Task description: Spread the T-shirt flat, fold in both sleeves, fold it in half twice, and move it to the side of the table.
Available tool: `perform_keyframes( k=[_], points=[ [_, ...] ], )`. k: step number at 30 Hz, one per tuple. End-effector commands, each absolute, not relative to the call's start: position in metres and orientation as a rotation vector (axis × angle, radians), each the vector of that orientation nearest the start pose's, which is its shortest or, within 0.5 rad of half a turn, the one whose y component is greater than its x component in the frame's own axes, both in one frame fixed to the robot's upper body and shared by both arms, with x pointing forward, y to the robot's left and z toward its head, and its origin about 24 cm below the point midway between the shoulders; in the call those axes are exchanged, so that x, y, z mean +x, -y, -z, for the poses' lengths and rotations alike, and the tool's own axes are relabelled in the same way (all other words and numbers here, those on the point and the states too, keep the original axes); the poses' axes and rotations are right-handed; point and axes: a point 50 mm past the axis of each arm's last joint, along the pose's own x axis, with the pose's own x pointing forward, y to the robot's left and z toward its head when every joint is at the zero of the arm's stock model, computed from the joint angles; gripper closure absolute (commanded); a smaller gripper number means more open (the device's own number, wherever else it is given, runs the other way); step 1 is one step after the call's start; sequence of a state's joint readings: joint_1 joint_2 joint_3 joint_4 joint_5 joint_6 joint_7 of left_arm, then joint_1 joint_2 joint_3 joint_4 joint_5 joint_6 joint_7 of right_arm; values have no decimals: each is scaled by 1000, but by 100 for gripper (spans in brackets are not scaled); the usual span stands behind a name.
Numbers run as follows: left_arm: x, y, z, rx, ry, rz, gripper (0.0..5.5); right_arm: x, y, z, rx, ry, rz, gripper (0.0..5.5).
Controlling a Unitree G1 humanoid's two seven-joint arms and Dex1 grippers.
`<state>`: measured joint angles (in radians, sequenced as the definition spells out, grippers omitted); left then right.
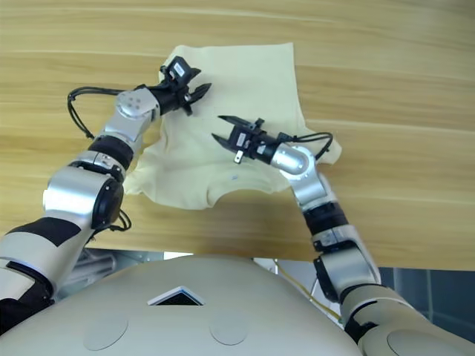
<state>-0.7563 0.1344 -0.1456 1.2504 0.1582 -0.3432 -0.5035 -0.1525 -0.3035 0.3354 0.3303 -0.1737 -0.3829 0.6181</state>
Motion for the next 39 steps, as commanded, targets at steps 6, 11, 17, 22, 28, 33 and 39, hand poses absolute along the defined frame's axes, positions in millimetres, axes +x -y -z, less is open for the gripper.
perform_keyframes(
  k=[6,11,17,22,28,33,39],
  points=[
    [357,-117,-10,528,-397,577,350,233,93,-12,-483,17,-1035,346],
    [362,-114,-18,528,-385,560,350,221,87,-3,-436,-31,-1062,346],
    [367,-115,-24,546,-387,539,350,202,88,0,-393,-90,-1074,346],
    [371,-117,-28,555,-394,500,350,192,99,-7,-377,-148,-1021,346],
    [377,-118,-37,558,-384,468,350,176,105,-16,-378,-228,-1005,346],
    [381,-123,-43,546,-378,424,350,165,103,-31,-349,-260,-1013,346],
    [379,-120,-44,469,-330,494,350,213,129,-69,-365,-91,-791,346]
  ],
)
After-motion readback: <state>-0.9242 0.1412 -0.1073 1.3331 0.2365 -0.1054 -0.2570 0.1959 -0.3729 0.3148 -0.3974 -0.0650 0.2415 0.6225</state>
